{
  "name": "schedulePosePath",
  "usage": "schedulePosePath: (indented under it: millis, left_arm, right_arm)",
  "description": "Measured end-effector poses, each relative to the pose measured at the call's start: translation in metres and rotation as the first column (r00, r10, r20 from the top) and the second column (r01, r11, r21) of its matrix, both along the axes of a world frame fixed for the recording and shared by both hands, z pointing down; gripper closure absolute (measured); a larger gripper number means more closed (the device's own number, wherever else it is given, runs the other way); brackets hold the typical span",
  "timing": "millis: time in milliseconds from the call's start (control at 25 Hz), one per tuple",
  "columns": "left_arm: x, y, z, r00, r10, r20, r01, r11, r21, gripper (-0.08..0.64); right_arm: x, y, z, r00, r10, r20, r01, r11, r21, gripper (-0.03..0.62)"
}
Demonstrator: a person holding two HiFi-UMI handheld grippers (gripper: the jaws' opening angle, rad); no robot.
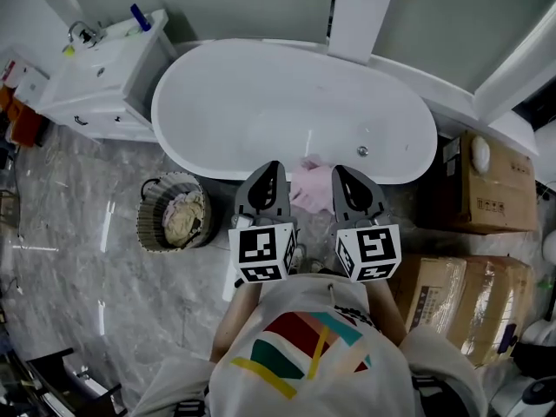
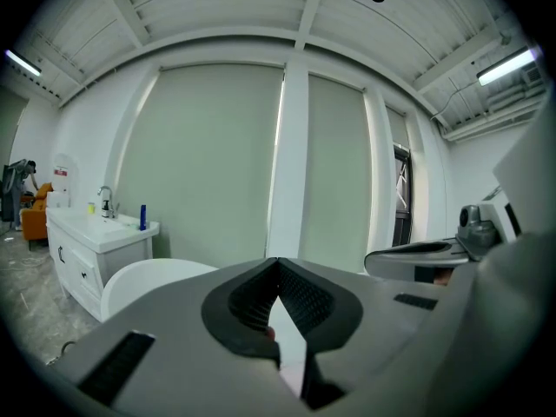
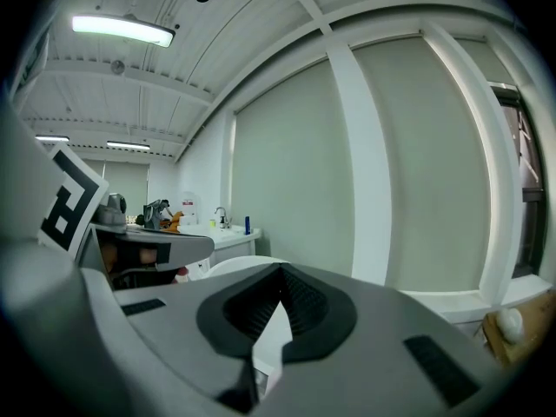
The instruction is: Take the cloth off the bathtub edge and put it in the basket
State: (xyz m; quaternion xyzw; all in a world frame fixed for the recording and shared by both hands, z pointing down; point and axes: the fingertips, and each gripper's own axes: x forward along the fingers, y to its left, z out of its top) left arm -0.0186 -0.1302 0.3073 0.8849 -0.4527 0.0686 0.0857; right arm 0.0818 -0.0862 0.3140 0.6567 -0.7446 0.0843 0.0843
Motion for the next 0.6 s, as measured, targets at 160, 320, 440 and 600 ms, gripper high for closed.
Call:
schedulePosePath:
  millis: [160,320,440,600]
  left_arm:
    - [-0.008,-0.007,0.004,1.000,0.009,-0.021,-0.009,1.000,-0.014,0.541]
    - [-0.005,-0.015,0.016,1.000,0.002,-0.024,-0.003,0.999,-0.041,0.541]
    - [0.005,-0.019,0.022,1.000,-0.012,-0.017,0.012,0.999,-0.050,0.541]
    - [0.020,-0.029,0.022,0.999,-0.045,-0.011,0.045,0.998,-0.051,0.541]
  right_arm:
    - [-0.002,0.000,0.009,1.000,0.013,-0.021,-0.014,0.999,-0.044,0.580]
    - [0.013,-0.001,0.016,0.998,0.054,-0.016,-0.055,0.997,-0.051,0.580]
    - [0.037,-0.005,0.021,0.997,0.082,0.013,-0.081,0.995,-0.051,0.580]
    - [0.066,-0.013,0.018,0.995,0.096,0.016,-0.095,0.994,-0.046,0.580]
